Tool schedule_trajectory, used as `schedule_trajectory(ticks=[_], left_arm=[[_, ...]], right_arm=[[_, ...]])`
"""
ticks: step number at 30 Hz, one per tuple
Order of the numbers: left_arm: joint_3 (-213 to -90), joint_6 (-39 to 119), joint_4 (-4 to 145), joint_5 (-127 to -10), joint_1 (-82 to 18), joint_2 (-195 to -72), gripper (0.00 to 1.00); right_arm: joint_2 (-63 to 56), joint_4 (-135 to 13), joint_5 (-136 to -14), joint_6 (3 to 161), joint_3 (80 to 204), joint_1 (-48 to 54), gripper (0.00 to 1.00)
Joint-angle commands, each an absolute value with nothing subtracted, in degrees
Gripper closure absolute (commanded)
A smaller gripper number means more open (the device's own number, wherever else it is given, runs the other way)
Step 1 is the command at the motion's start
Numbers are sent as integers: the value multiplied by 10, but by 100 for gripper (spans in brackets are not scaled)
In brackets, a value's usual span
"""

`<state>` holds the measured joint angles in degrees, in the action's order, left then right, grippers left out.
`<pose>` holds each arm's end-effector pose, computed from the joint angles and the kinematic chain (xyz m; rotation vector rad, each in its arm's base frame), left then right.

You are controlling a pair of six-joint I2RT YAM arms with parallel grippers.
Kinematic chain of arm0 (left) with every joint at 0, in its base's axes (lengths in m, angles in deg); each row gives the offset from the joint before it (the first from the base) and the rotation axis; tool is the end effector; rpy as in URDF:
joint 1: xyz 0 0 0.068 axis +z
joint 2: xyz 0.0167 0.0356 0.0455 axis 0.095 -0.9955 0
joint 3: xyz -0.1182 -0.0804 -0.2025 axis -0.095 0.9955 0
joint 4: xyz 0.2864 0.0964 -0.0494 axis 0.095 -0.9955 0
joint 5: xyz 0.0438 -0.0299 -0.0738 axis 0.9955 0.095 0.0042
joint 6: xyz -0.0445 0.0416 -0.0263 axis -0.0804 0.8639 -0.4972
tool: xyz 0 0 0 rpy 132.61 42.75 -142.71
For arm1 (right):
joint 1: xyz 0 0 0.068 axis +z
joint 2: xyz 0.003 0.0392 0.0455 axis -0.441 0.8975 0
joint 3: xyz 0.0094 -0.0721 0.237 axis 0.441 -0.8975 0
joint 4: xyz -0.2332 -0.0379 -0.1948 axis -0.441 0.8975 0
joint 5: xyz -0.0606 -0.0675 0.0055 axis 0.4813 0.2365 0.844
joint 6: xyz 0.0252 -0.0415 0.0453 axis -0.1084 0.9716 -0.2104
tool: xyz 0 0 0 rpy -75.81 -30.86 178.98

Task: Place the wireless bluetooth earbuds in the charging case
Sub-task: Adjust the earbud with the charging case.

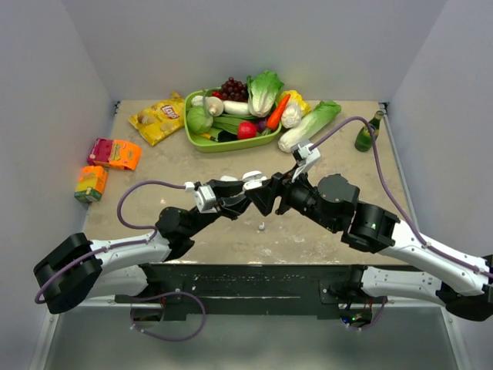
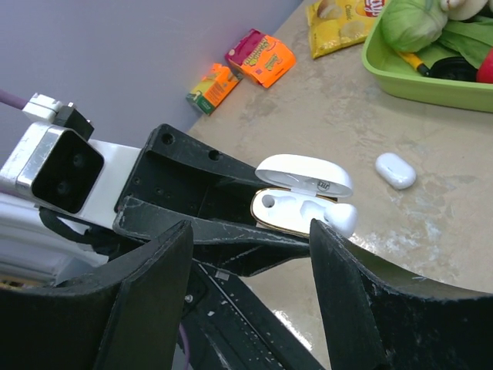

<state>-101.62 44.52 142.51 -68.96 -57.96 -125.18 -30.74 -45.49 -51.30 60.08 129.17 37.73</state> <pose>0.1680 -0.2324 0.2311 0.5668 0.9673 -1.0098 0.1366 0.2467 0.3953 -0.3334 1.7554 0.9647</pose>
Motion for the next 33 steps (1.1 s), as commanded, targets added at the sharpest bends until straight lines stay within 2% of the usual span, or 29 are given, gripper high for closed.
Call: schedule_trajectory(ticks=[1, 4, 11, 33], left_arm=[[-1017, 453, 1713, -692, -580, -1250, 100], [-1017, 453, 1714, -692, -580, -1251, 100], [-1013, 464, 1704, -686, -580, -1235, 100], [-1017, 457, 1709, -693, -580, -1242, 100]], right_arm=[[-304, -502, -547, 594, 1300, 379, 35], [-307, -502, -539, 594, 1301, 379, 35], [-354, -452, -434, 606, 1305, 380, 34], [-309, -469, -476, 589, 1286, 379, 34]])
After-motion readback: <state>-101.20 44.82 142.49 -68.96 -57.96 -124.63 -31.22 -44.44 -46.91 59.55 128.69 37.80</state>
